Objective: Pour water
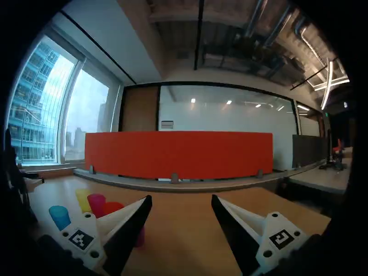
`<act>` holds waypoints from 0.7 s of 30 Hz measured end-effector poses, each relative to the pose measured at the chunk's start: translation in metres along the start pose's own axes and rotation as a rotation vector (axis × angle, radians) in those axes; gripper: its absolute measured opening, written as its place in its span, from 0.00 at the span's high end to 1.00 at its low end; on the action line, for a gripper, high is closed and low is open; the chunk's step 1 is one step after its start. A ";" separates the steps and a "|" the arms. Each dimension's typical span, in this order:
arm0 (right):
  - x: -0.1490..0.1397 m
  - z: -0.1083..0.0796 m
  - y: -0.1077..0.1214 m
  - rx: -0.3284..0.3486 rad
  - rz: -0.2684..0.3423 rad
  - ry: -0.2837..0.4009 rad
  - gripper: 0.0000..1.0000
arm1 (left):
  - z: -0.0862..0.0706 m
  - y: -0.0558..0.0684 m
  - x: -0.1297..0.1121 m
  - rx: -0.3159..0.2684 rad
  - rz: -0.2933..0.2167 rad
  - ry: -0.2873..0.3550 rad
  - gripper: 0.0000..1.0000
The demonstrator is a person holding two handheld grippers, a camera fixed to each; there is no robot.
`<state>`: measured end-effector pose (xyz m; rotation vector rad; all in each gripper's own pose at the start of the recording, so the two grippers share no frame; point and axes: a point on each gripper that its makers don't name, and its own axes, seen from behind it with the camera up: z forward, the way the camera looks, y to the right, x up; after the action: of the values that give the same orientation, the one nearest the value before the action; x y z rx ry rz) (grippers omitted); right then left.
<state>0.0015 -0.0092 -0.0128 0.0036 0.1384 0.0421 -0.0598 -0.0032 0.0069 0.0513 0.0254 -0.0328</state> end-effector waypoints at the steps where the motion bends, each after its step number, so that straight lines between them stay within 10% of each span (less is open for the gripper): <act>1: -0.004 0.001 0.002 -0.006 0.005 -0.005 0.00 | 0.000 0.000 0.000 0.000 0.000 0.000 0.03; 21: -0.038 0.001 0.008 -0.040 -0.003 -0.043 0.00 | -0.001 0.000 0.000 0.000 0.000 0.000 0.03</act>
<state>-0.0359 -0.0024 -0.0065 -0.0356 0.0950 0.0412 -0.0601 -0.0036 0.0063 0.0515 0.0253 -0.0328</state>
